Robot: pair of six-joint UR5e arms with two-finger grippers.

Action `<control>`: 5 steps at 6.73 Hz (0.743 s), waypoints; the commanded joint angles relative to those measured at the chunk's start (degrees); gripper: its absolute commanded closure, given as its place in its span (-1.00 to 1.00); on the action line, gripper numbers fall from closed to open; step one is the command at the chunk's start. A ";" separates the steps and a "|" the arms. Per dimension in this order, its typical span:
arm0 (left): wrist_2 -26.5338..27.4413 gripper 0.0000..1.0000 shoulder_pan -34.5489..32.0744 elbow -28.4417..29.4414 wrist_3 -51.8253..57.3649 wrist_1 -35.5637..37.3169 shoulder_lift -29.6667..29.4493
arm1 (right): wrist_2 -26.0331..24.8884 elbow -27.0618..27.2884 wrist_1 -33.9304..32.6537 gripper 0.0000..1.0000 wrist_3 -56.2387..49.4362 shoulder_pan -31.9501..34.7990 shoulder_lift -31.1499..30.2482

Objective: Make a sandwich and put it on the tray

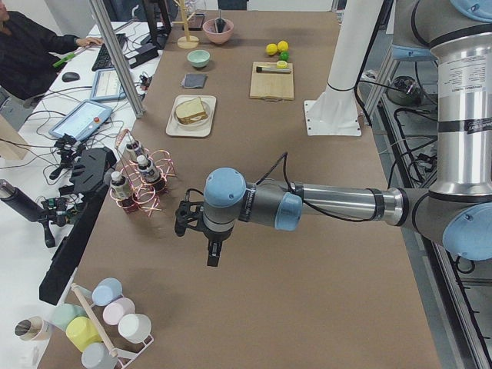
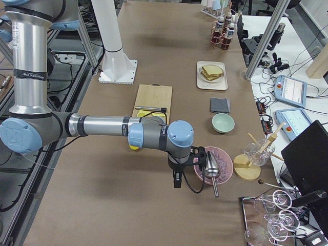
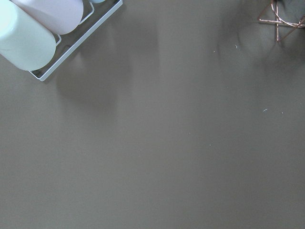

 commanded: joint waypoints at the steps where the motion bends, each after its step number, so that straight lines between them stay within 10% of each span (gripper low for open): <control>1: 0.08 -0.95 0.00 0.05 -0.03 0.00 -0.61 | -0.09 -0.01 0.00 -1.00 0.01 0.00 0.09; 5: -0.01 -0.95 0.08 0.23 -0.11 0.09 -1.04 | 0.00 -0.01 -0.09 -1.00 0.10 0.00 0.52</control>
